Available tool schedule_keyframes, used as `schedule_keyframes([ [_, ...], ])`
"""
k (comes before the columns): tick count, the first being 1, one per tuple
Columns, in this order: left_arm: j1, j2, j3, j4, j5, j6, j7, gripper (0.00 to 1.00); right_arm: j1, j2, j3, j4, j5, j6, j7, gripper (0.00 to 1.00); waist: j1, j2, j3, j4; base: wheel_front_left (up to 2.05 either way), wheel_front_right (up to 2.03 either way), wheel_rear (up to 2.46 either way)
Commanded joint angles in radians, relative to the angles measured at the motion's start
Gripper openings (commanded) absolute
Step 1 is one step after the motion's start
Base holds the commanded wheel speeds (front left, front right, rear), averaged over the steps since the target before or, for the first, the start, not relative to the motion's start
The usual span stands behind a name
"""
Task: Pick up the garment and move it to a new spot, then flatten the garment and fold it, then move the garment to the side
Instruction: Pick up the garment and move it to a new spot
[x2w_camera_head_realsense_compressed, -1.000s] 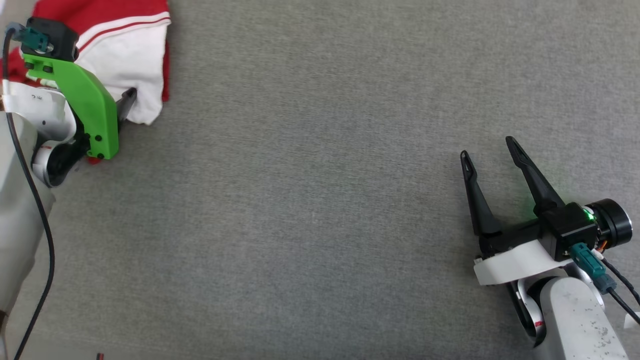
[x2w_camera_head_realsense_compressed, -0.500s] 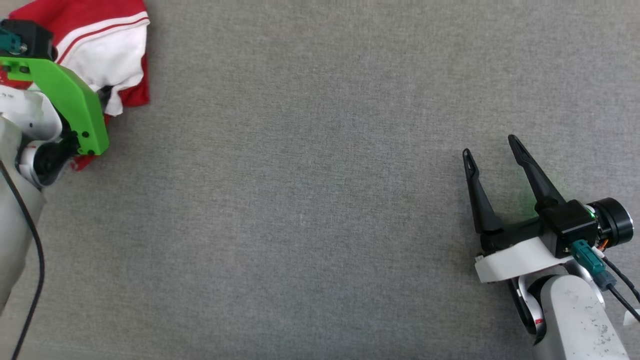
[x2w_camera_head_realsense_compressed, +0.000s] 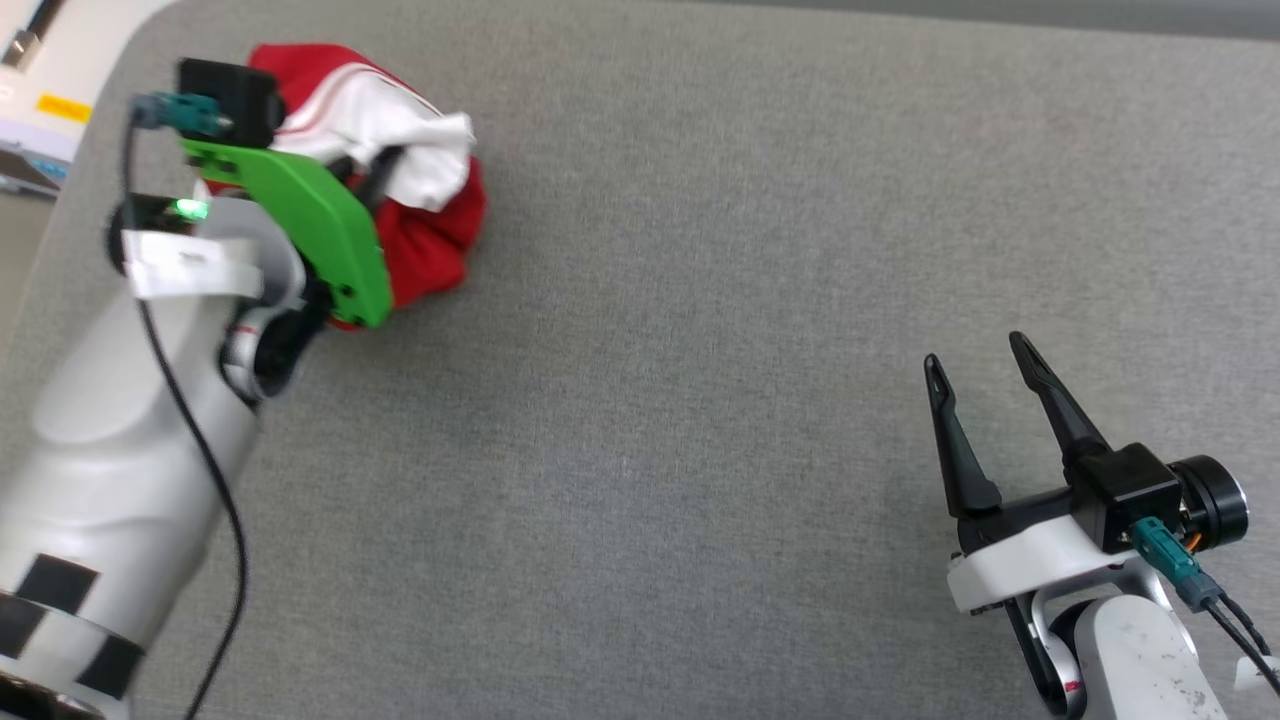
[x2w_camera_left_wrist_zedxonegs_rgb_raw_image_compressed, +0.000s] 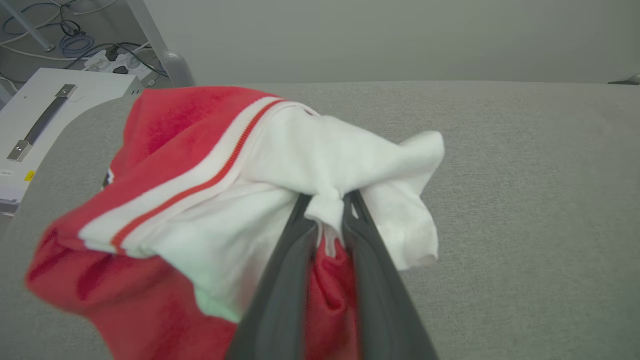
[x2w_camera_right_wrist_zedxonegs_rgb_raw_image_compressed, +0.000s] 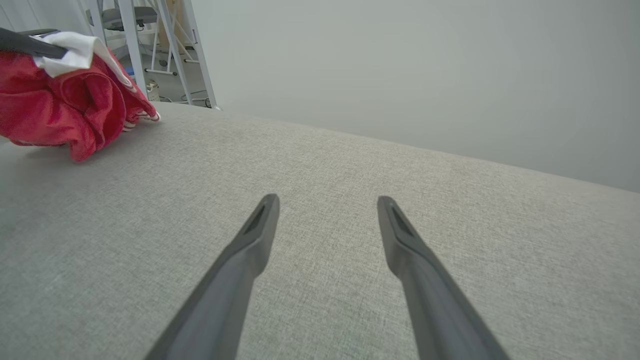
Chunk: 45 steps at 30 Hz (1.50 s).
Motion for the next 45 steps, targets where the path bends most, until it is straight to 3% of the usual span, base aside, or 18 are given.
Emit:
schedule_keyframes([
  [1, 0.025, -0.026, -0.01, -0.025, 0.003, 0.015, -0.008, 0.0, 0.015, 0.004, -0.006, 0.001, 0.011, -0.001, -0.005, 1.0, 0.0, 0.0, -0.088, -0.017, 0.0, 0.0, 0.0],
  [5, 0.056, -0.087, -0.044, -0.075, 0.021, 0.051, -0.019, 0.0, 0.03, 0.007, -0.02, -0.001, 0.018, -0.001, -0.005, 1.0, 0.0, 0.0, -0.123, -0.045, 0.0, 0.0, 0.0],
  [15, 0.105, -0.328, -0.169, -0.055, 0.089, 0.127, -0.076, 0.0, 0.044, 0.01, -0.085, -0.02, 0.035, -0.001, -0.005, 1.0, 0.0, 0.0, -0.152, -0.177, 0.0, 0.0, 0.0],
  [19, 0.117, -0.411, -0.212, 0.001, 0.104, 0.136, -0.106, 0.0, 0.04, 0.01, -0.133, -0.032, 0.056, -0.001, -0.005, 1.0, 0.0, 0.0, -0.148, -0.232, 0.0, 0.0, 0.0],
  [24, 0.141, -0.45, -0.305, 0.059, 0.117, 0.126, -0.122, 0.0, 0.035, 0.01, -0.151, -0.032, 0.078, -0.001, -0.005, 1.0, 0.0, 0.0, -0.141, -0.277, 0.0, 0.0, 0.0],
  [25, 0.148, -0.452, -0.335, 0.064, 0.119, 0.119, -0.12, 0.56, 0.035, 0.01, -0.149, -0.031, 0.081, -0.001, -0.005, 1.0, 0.0, 0.0, -0.14, -0.282, 0.0, 0.0, 0.0],
  [26, 0.156, -0.452, -0.361, 0.057, 0.113, 0.116, -0.114, 1.0, 0.035, 0.01, -0.148, -0.03, 0.084, -0.001, -0.005, 1.0, 0.0, 0.0, -0.139, -0.285, 0.0, 0.0, 0.0],
  [32, 0.147, -0.453, -0.486, -0.018, 0.053, 0.122, -0.145, 1.0, 0.033, 0.01, -0.131, -0.011, 0.101, -0.001, -0.005, 1.0, 0.0, 0.0, -0.14, -0.259, 0.0, 0.0, 0.0],
  [41, 0.063, -0.453, -0.459, 0.003, 0.023, 0.148, -0.292, 1.0, 0.066, 0.01, -0.148, 0.032, 0.083, -0.001, -0.005, 1.0, 0.0, 0.0, -0.214, -0.148, 0.0, 0.0, 0.0],
  [45, 0.047, -0.408, -0.415, 0.035, 0.036, 0.162, -0.367, 1.0, 0.084, 0.01, -0.167, 0.043, 0.079, -0.001, -0.005, 1.0, 0.0, 0.0, -0.246, -0.103, 0.0, 0.0, 0.0],
])
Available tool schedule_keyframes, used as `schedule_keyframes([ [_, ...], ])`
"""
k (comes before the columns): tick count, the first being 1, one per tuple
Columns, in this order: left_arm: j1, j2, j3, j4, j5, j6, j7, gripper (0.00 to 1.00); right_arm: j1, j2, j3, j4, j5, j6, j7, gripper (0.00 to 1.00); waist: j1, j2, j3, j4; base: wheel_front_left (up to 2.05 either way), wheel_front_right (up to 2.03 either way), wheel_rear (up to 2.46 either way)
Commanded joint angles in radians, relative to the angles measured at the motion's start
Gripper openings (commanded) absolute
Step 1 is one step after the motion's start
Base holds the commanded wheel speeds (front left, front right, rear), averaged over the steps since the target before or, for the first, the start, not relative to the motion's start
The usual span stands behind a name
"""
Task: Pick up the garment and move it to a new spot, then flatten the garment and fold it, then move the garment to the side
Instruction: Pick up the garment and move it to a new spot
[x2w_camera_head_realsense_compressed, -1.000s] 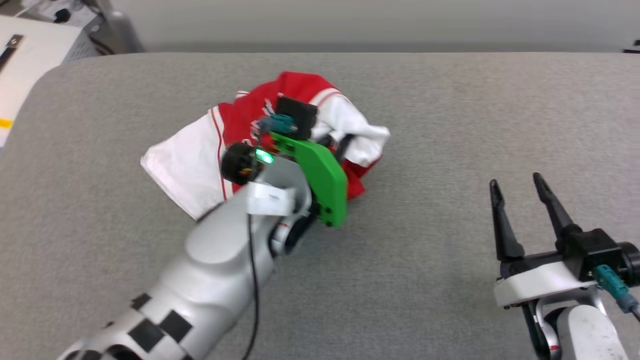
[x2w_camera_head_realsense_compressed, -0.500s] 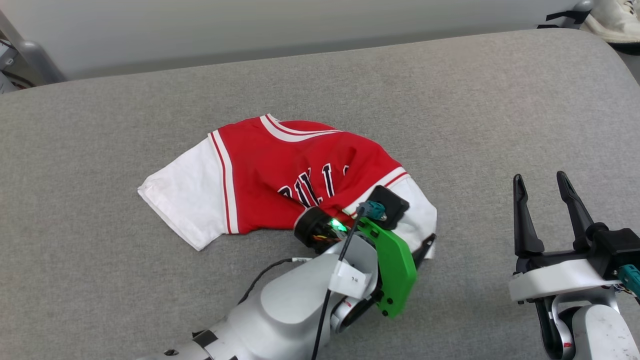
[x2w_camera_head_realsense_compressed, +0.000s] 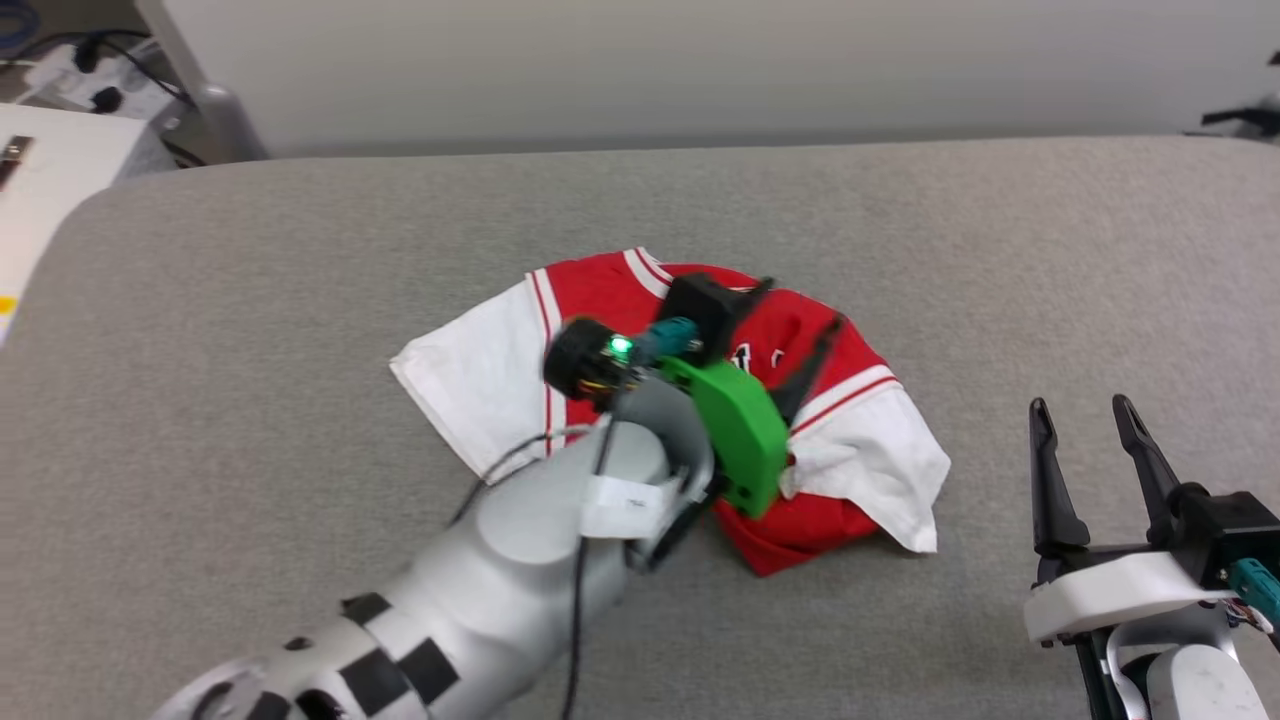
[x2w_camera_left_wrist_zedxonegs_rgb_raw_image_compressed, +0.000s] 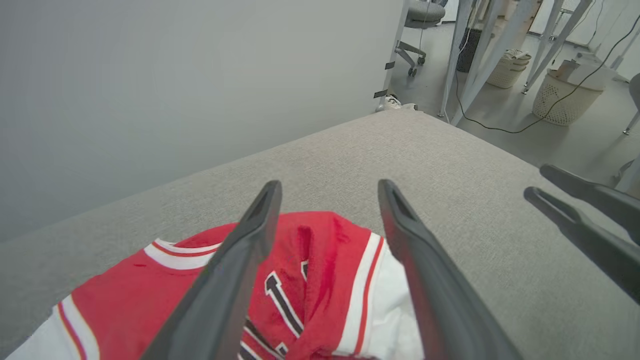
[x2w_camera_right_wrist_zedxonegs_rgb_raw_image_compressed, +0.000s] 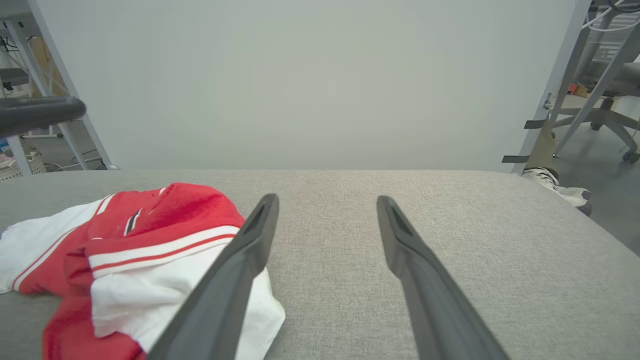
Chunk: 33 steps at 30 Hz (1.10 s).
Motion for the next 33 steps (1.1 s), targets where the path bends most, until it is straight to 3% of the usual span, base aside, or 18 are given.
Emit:
schedule_keyframes([
  [1, -0.009, 0.039, 0.016, 0.008, 0.015, 0.008, -0.02, 1.0, 0.018, -0.001, -0.006, 0.003, -0.011, -0.001, -0.005, 1.0, 0.0001, -0.0001, -0.053, 0.062, 0.0, 0.0, 0.0],
  [6, 0.057, 0.161, 0.104, -0.038, 0.029, 0.015, -0.055, 1.0, 0.042, -0.001, -0.02, 0.005, -0.016, -0.001, -0.005, 1.0, 0.0001, -0.0001, -0.072, 0.097, 0.0, 0.0, 0.0],
  [11, 0.248, 0.278, 0.315, -0.259, 0.123, 0.036, -0.057, 1.0, 0.057, -0.001, -0.029, 0.0, -0.014, -0.001, -0.005, 1.0, 0.0001, -0.0001, -0.079, 0.115, 0.0, 0.0, 0.0],
  [14, 0.387, 0.304, 0.423, -0.375, 0.188, 0.038, -0.057, 1.0, 0.067, -0.001, -0.033, 0.0, -0.015, -0.001, -0.005, 1.0, 0.0001, -0.0001, -0.085, 0.12, 0.0, 0.0, 0.0],
  [18, 0.556, 0.293, 0.548, -0.493, 0.274, 0.021, -0.057, 1.0, 0.081, -0.001, -0.036, 0.001, -0.015, -0.001, -0.005, 1.0, 0.0001, -0.0001, -0.094, 0.124, 0.0, 0.0, 0.0],
  [23, 0.706, 0.243, 0.653, -0.564, 0.371, -0.04, -0.057, 1.0, 0.094, -0.001, -0.032, 0.009, -0.014, -0.001, -0.005, 1.0, 0.0001, -0.0001, -0.11, 0.121, 0.0, 0.0, 0.0],
  [33, 0.829, 0.123, 0.81, -0.562, 0.503, -0.137, -0.057, 1.0, 0.107, -0.001, -0.021, 0.025, -0.019, -0.001, -0.005, 1.0, 0.0001, -0.0001, -0.112, 0.107, 0.0, 0.0, 0.0],
])
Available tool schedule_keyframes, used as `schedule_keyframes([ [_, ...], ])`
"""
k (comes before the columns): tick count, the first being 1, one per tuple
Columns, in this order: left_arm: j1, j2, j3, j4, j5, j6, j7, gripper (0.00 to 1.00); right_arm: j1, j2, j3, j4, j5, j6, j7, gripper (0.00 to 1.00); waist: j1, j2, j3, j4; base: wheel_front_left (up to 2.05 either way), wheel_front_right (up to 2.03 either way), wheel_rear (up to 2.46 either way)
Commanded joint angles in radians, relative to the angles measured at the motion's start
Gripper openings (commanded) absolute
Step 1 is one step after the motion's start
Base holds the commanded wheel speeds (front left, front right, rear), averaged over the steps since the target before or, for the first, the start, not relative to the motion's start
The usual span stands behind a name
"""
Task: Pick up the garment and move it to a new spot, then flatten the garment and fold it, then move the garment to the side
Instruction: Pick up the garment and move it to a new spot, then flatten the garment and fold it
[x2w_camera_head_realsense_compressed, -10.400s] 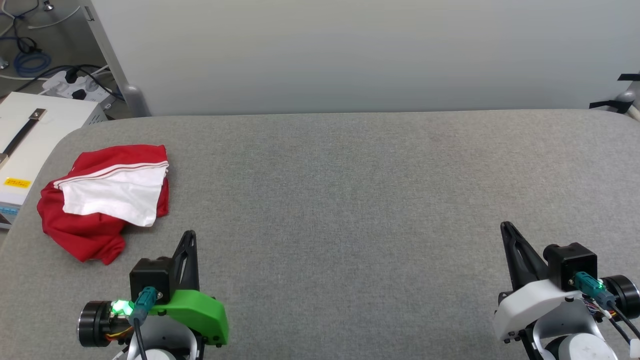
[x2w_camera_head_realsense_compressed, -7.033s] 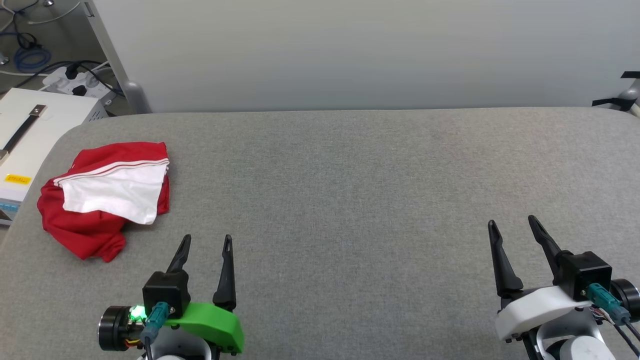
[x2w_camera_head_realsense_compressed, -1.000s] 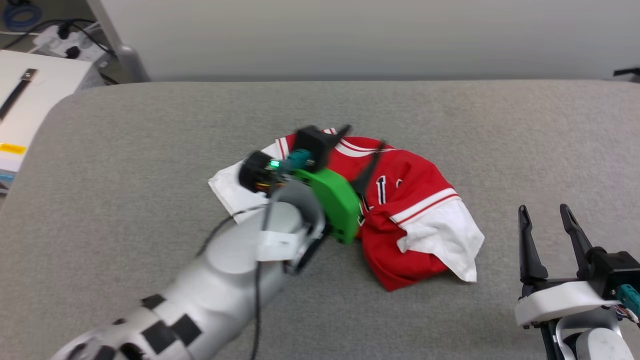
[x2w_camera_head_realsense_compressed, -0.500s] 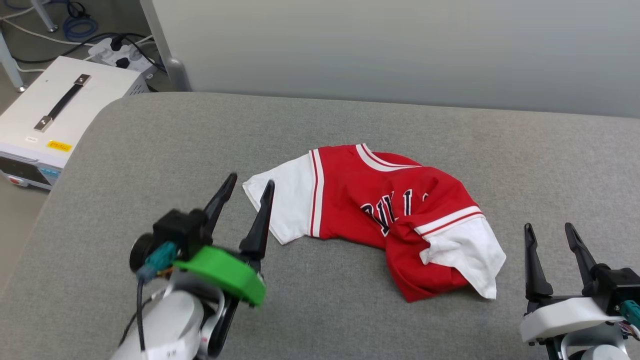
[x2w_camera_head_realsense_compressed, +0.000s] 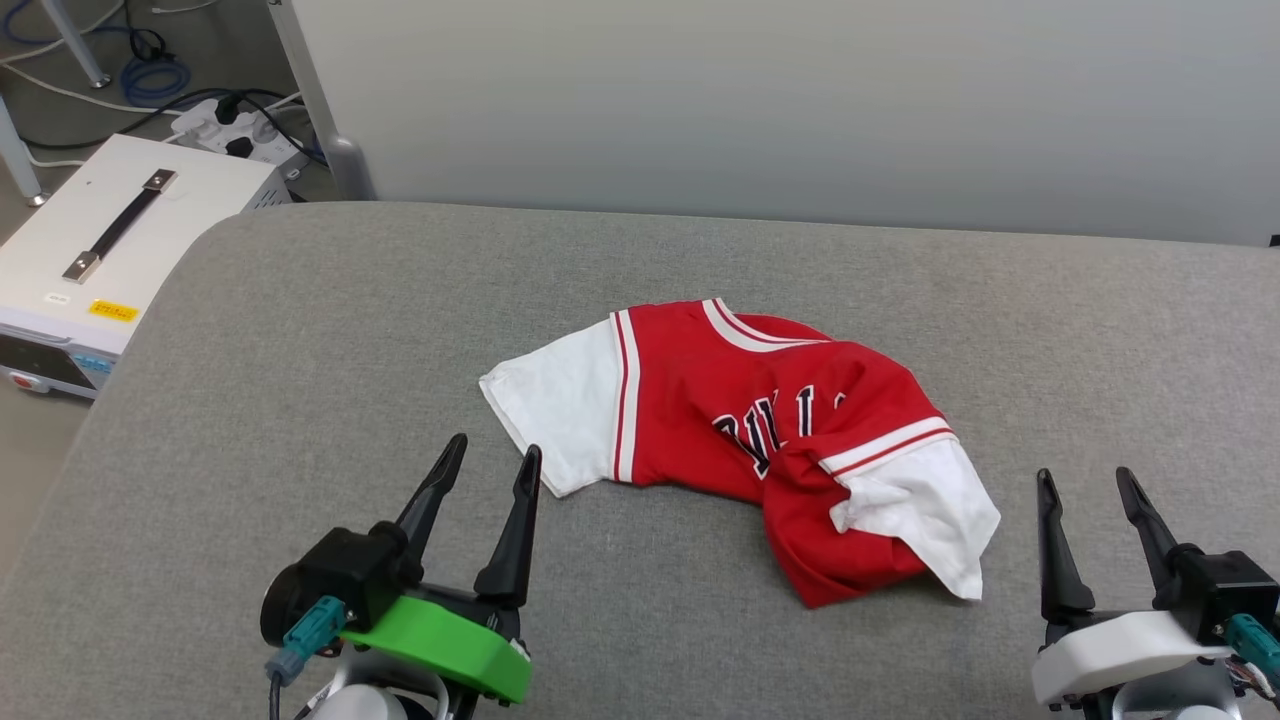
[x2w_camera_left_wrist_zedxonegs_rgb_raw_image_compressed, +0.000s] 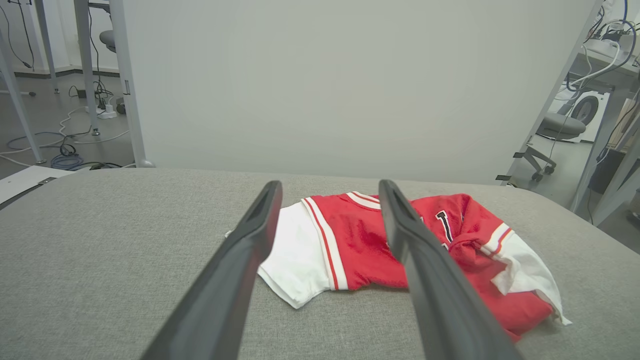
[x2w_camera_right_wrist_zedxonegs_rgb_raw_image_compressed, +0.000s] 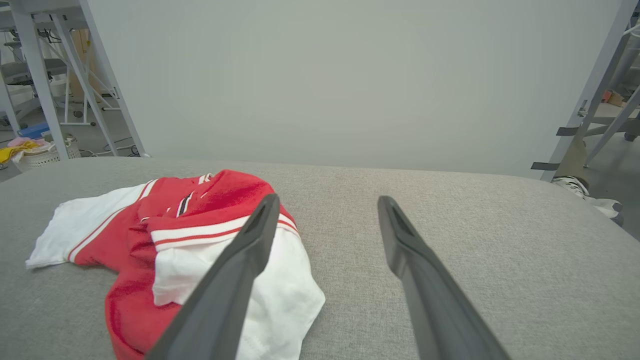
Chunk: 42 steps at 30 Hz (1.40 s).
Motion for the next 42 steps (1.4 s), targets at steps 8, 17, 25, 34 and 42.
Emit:
schedule_keyframes([
  [8, 0.006, -0.049, 0.069, 0.026, 0.083, -0.053, -0.006, 1.0, -0.006, -0.027, 0.066, 0.03, -0.016, -0.001, 0.249, 1.0, 0.0, 0.0, 0.037, 0.006, 0.0, 0.0, 0.0],
  [17, -0.032, -0.075, 0.082, 0.04, 0.123, -0.072, -0.006, 1.0, -0.105, -0.116, 0.125, 0.029, 0.065, -0.001, 0.706, 1.0, 0.0, 0.0, 0.122, 0.05, 0.0, 0.0, 0.0],
  [25, -0.053, -0.086, 0.086, 0.044, 0.128, -0.074, -0.006, 1.0, -0.131, -0.141, 0.164, 0.084, 0.086, -0.001, 0.794, 1.0, 0.0, 0.0, 0.16, 0.098, 0.0, 0.0, 0.0],
  [34, -0.069, -0.086, 0.09, 0.043, 0.123, -0.075, -0.006, 1.0, -0.135, -0.19, 0.259, 0.155, 0.125, -0.001, 0.801, 0.0, 0.0, 0.0, 0.187, 0.115, 0.0, 0.0, 0.0],
  [42, -0.056, -0.084, 0.108, 0.056, 0.125, -0.075, -0.006, 1.0, -0.122, -0.241, 0.256, 0.159, 0.147, -0.001, 0.786, 0.0, 0.0, 0.0, 0.144, 0.085, 0.0, 0.0, 0.0],
])
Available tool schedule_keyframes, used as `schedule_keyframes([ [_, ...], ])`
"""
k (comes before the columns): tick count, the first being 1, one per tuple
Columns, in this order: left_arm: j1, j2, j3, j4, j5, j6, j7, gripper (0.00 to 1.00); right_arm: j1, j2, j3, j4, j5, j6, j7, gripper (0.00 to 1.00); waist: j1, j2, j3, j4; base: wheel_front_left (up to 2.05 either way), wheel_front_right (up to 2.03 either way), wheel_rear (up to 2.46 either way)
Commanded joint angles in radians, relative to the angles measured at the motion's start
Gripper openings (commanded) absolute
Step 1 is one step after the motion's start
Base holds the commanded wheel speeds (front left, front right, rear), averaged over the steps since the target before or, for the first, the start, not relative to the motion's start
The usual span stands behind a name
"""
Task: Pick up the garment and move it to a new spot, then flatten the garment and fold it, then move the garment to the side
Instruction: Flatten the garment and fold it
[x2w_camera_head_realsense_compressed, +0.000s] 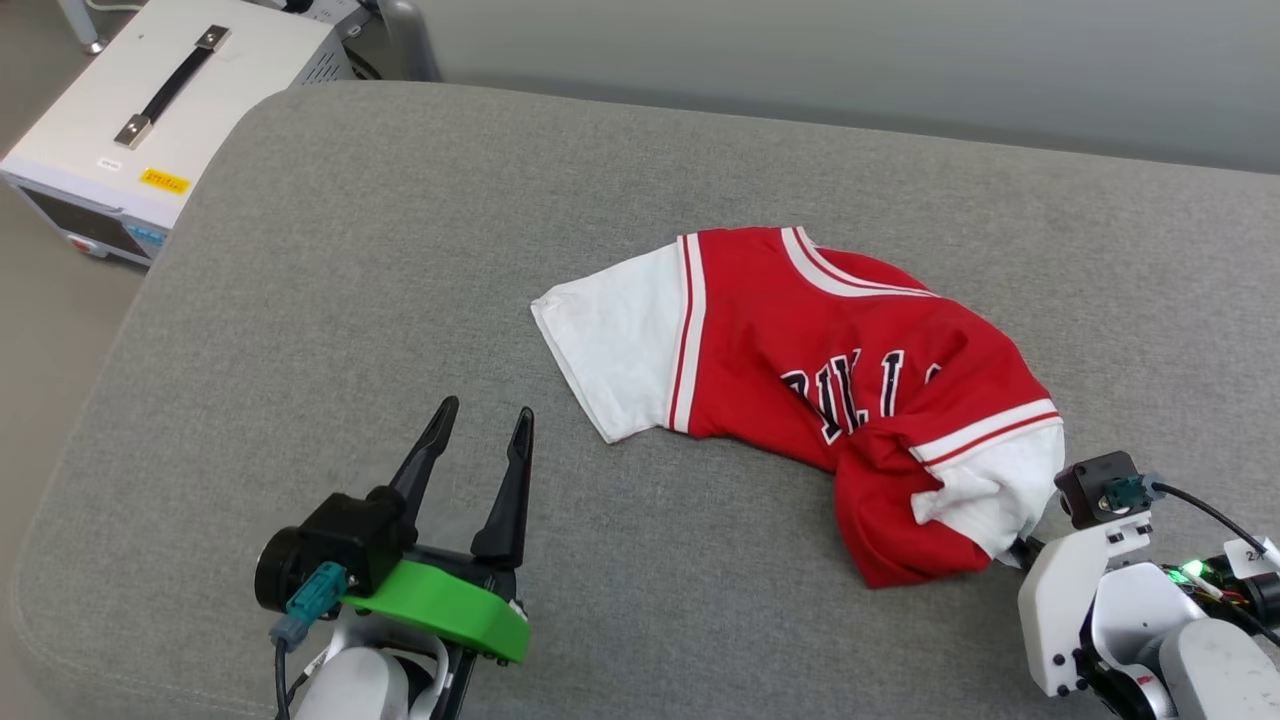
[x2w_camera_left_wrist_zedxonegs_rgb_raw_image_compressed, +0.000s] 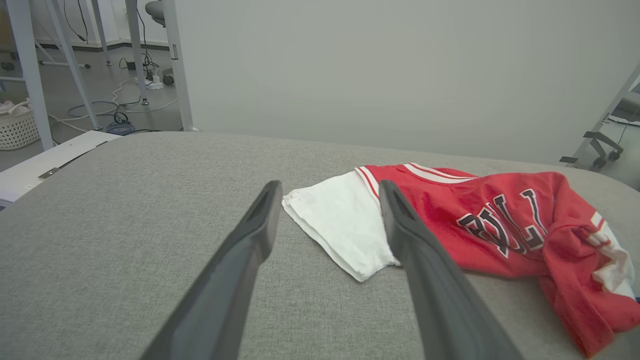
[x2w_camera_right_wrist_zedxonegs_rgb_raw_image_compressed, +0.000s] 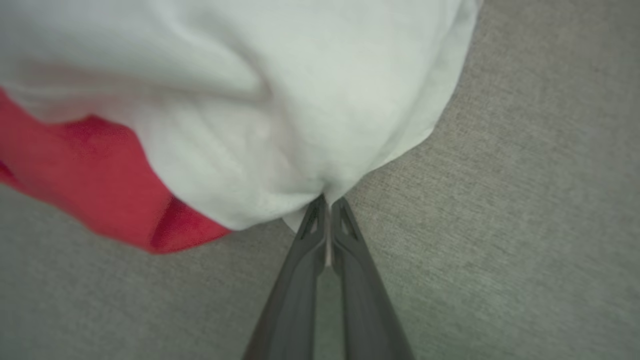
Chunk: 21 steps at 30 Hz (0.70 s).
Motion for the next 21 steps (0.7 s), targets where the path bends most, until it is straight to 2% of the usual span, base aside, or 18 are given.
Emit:
schedule_keyframes([
  [1, -0.003, -0.001, 0.002, 0.002, 0.003, -0.003, -0.006, 1.0, 0.038, -0.029, 0.0, 0.023, 0.002, -0.001, 0.014, 0.0, 0.0, 0.0, -0.023, -0.021, 0.0, 0.0, 0.0],
  [6, 0.003, 0.0, 0.006, 0.004, 0.003, -0.003, -0.006, 1.0, 0.065, -0.126, -0.004, -0.016, 0.009, -0.001, 0.043, 0.0, 0.0, 0.0, -0.046, -0.052, 0.0, 0.0, 0.0],
  [14, -0.006, -0.001, 0.004, -0.003, 0.004, -0.003, -0.006, 1.0, 0.067, -0.377, -0.033, -0.05, -0.006, -0.001, 0.086, 0.0, 0.0, 0.0, -0.026, -0.075, 0.0, 0.0, 0.0],
  [19, -0.023, 0.0, -0.002, -0.004, 0.001, -0.003, -0.006, 1.0, 0.012, -0.483, -0.032, 0.013, 0.003, -0.001, 0.069, 0.0, 0.0, 0.0, 0.011, -0.071, 0.0, 0.0, 0.0],
  [21, -0.032, -0.001, -0.005, -0.002, -0.001, -0.003, -0.006, 1.0, -0.021, -0.506, -0.028, 0.06, -0.003, -0.001, 0.044, 0.0, 0.0, 0.0, 0.026, -0.065, 0.0, 0.0, 0.0],
])
